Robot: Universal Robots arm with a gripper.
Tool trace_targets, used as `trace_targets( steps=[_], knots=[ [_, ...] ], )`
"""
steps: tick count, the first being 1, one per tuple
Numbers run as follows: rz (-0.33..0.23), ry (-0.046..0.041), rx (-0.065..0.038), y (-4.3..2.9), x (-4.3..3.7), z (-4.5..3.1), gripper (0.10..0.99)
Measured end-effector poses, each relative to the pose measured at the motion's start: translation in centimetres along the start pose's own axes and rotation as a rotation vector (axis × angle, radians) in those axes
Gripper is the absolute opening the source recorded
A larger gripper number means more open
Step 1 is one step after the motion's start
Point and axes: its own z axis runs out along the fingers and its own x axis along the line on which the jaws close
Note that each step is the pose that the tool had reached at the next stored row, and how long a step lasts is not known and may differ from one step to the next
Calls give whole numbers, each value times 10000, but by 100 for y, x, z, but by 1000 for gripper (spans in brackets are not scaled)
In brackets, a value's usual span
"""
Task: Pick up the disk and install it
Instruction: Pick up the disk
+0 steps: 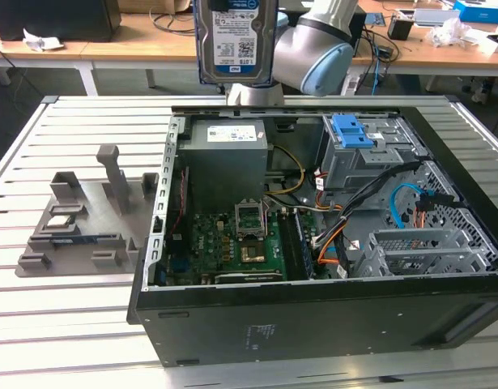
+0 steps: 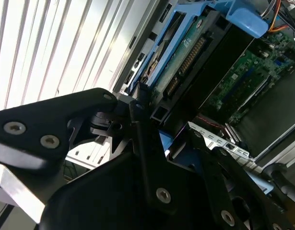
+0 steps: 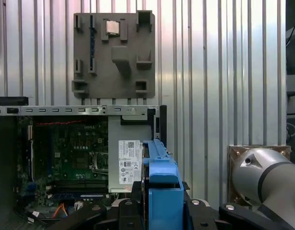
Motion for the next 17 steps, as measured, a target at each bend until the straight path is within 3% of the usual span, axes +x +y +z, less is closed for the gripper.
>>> trace_targets(
  steps=[8, 10, 17],
  knots=[
    [2, 0, -1, -303, -6, -3, 365],
    [0, 0, -1, -428, -8, -4, 365],
    [1, 0, -1, -661, -12, -6, 365]
  ],
)
